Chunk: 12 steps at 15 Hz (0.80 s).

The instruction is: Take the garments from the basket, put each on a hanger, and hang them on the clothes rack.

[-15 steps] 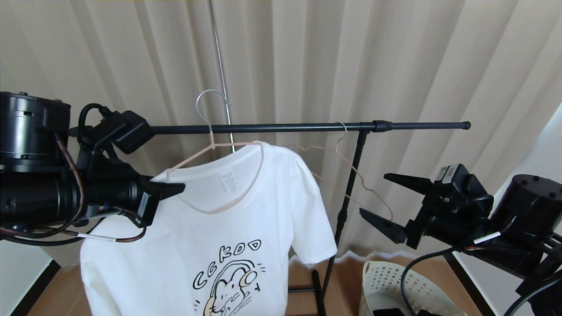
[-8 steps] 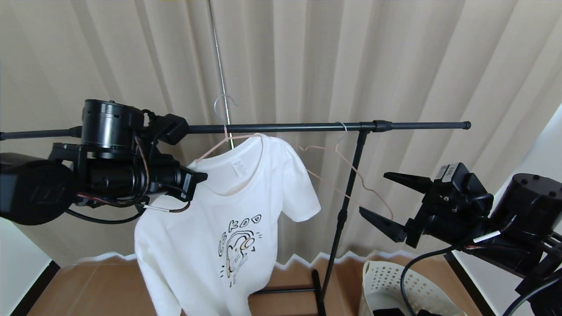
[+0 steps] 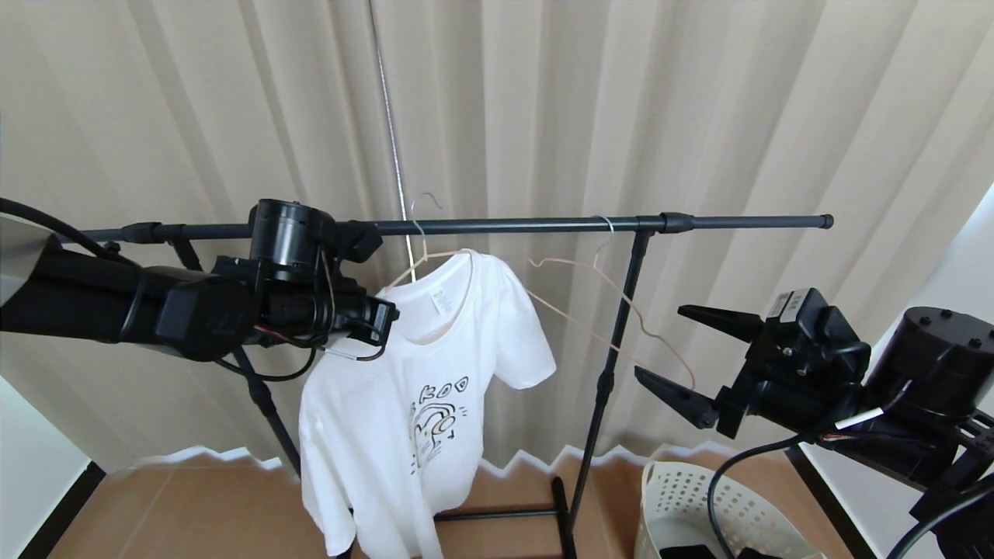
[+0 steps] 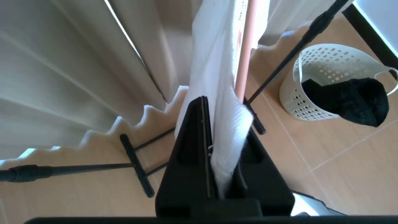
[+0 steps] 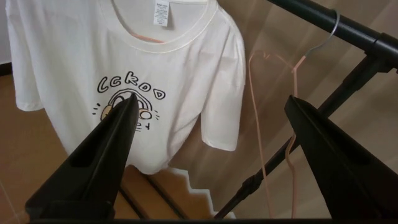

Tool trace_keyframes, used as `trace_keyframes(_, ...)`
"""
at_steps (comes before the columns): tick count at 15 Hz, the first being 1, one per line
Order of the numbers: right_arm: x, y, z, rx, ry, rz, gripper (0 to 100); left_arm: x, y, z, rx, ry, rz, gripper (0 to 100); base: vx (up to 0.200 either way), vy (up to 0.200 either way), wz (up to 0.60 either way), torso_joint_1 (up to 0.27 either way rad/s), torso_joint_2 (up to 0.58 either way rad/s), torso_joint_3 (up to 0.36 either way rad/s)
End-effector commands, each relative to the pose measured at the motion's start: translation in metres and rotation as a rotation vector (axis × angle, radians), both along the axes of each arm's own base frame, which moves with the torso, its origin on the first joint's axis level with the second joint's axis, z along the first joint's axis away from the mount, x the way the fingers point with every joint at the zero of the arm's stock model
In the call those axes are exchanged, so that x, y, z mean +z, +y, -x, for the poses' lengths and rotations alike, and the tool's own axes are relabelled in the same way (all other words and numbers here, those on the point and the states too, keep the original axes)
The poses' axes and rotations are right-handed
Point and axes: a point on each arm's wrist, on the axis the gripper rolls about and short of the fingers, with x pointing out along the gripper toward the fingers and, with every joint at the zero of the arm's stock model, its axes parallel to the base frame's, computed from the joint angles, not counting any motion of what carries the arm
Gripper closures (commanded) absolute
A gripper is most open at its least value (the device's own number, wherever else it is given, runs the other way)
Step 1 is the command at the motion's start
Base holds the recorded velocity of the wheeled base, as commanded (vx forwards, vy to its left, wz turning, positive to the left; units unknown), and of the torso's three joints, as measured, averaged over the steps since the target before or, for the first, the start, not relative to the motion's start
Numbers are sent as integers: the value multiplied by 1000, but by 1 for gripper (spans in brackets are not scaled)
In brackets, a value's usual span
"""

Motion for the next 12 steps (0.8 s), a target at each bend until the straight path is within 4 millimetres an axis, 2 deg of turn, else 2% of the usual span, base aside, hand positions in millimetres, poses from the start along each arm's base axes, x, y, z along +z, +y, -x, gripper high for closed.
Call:
trace_keyframes(1,0,0,0,0,1,1,0,-14,-4,-12,6,26,-11,100,0,0,0,0,0,0)
trace_keyframes(8,-4,1,-2,-1,10,3,0,-26,-9,-30,13,35,-3,100,0,0,0,0,0,0)
trace_keyframes(12,-5,1,-2,0,14,5,0,-30,-5,-35,26,37,-2,100,0,0,0,0,0,0)
